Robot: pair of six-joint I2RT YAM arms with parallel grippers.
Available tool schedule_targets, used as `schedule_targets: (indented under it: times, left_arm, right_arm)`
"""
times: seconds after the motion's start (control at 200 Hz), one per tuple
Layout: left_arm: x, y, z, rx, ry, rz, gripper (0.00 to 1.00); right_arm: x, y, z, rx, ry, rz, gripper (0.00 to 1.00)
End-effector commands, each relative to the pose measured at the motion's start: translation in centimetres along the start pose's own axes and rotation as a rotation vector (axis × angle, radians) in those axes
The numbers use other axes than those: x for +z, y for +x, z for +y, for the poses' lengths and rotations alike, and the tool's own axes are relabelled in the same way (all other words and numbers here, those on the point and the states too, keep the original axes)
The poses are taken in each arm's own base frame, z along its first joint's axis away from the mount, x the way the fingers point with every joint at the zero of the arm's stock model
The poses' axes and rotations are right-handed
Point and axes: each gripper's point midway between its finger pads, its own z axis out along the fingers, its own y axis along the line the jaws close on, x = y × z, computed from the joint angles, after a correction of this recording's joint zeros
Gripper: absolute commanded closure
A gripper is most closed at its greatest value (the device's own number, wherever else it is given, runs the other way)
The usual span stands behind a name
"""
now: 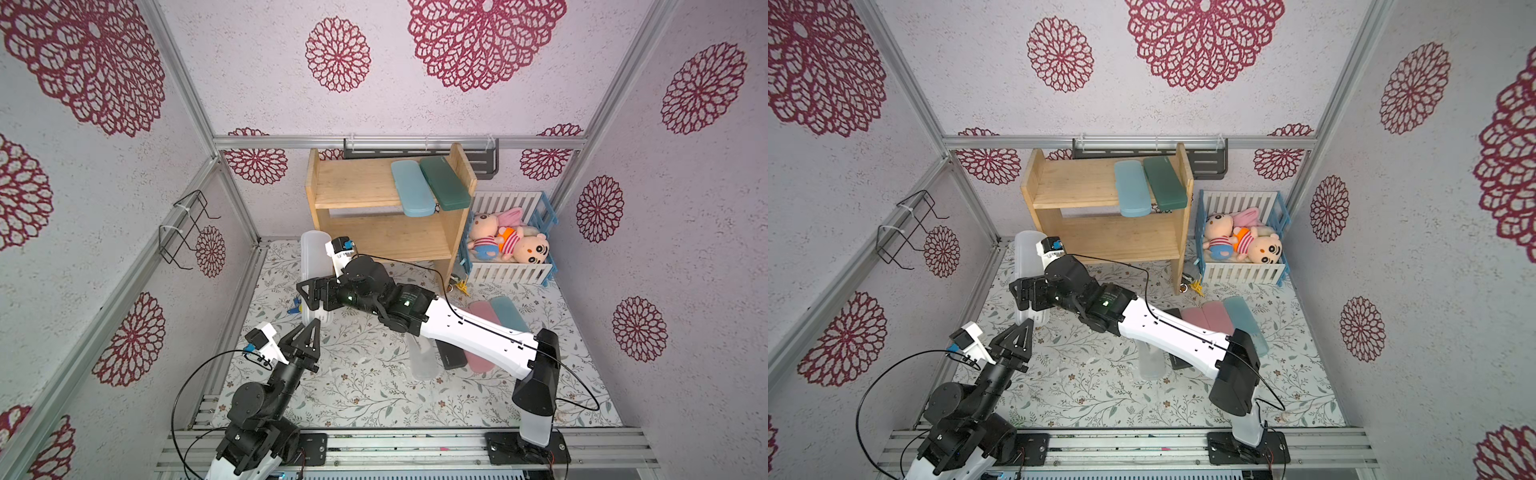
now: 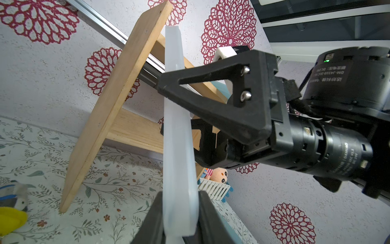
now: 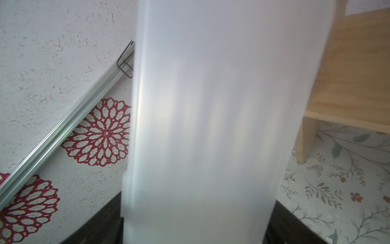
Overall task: Remove the pencil cases from the shelf
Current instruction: Pick up the pencil case from the shelf, then place the pencil case at the center of the board.
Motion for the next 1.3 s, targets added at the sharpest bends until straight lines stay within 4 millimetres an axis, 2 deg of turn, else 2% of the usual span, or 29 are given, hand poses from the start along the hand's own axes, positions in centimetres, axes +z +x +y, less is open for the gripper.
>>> schedule_targets:
  times: [0.0, 0.195, 0.22, 0.27, 0.3, 0.33, 0.35, 0.44, 0.56, 0.74, 0.851, 1.091, 1.296]
  left_arm:
    - [-0.3, -0.7, -0.5, 0.014, 0.016, -0.021, 1.0]
    - [-0.3, -0.7, -0.2, 0.025, -0.004, -0.013, 1.0]
    - [-0.3, -0.7, -0.1, 0.026, -0.007, -0.014, 0.89]
    - [-0.4, -0.8, -0.1, 0.023, -0.015, -0.016, 0.54]
    - [-0.4, -0.8, 0.1, 0.02, -0.023, -0.017, 0.37]
    - [-0.4, -0.8, 0.2, 0.019, -0.032, -0.016, 0.24]
    - [-0.5, -1.0, 0.3, 0.017, -0.038, -0.021, 0.21]
    - [-0.8, -1.1, 1.1, 0.009, -0.085, -0.023, 0.19]
    - [-1.2, -1.3, 1.6, 0.004, -0.113, -0.03, 0.15]
    - [-1.3, -1.3, 2.1, -0.014, -0.139, -0.041, 0.13]
    - [-1.1, -1.1, 2.4, -0.026, -0.152, -0.035, 0.12]
    - [-0.7, -0.5, 2.9, -0.041, -0.18, -0.017, 0.07]
    - [-0.7, -0.3, 3.2, -0.045, -0.189, -0.016, 0.05]
  right_arm:
    - [-1.1, -2.2, 0.9, -0.001, 0.005, -0.063, 0.14]
    - [-1.4, -2.2, -0.7, -0.02, 0.084, -0.063, 0.21]
    - [-1.5, -2.1, -0.9, -0.026, 0.094, -0.062, 0.21]
    - [-1.8, -2.1, -1.3, -0.035, 0.114, -0.061, 0.21]
    - [-1.9, -2.0, -1.7, -0.04, 0.126, -0.058, 0.21]
    - [-2.1, -1.8, -2.2, -0.044, 0.138, -0.054, 0.21]
    - [-2.2, -1.6, -2.5, -0.047, 0.146, -0.049, 0.21]
    - [-2.8, -0.1, -4.6, -0.048, 0.183, -0.022, 0.21]
    - [-3.6, 3.2, -7.5, -0.036, 0.228, 0.03, 0.21]
    - [-3.9, 10.2, -13.8, 0.005, 0.337, 0.182, 0.21]
    - [-4.0, 13.5, -16.8, 0.038, 0.395, 0.257, 0.21]
    - [-3.4, 17.3, -21.0, 0.078, 0.478, 0.336, 0.19]
    - [-2.5, 20.1, -23.0, 0.084, 0.517, 0.399, 0.17]
